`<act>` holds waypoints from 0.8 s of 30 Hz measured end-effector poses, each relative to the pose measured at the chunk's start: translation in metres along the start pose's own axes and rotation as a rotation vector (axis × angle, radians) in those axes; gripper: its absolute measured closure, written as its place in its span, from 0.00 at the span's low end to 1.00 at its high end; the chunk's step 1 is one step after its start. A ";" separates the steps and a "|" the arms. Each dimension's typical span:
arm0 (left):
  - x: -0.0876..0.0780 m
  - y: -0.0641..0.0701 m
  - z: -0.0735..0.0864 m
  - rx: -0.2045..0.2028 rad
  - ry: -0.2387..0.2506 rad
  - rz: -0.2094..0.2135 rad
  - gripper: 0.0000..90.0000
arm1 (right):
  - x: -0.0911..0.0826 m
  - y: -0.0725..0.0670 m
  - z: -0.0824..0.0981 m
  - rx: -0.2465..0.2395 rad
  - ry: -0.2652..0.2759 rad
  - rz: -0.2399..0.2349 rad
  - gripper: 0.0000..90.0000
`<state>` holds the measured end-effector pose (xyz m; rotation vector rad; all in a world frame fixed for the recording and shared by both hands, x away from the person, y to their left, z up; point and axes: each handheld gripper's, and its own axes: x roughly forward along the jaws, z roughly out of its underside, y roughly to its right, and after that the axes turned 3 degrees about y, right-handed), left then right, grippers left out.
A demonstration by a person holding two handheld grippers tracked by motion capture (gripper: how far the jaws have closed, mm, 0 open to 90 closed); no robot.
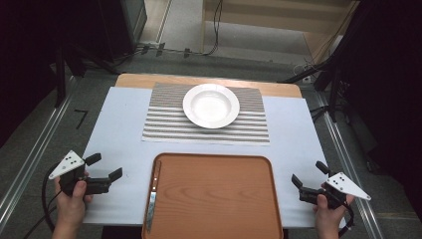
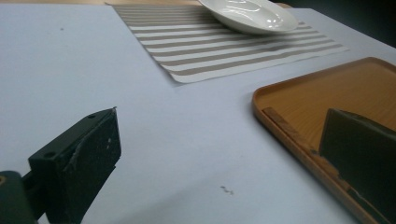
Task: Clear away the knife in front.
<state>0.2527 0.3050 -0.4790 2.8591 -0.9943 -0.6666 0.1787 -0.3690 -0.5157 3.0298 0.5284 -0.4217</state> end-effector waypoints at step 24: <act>-0.005 -0.017 0.013 -0.063 0.049 0.020 0.00 | 0.000 0.001 0.000 0.008 -0.005 0.019 0.00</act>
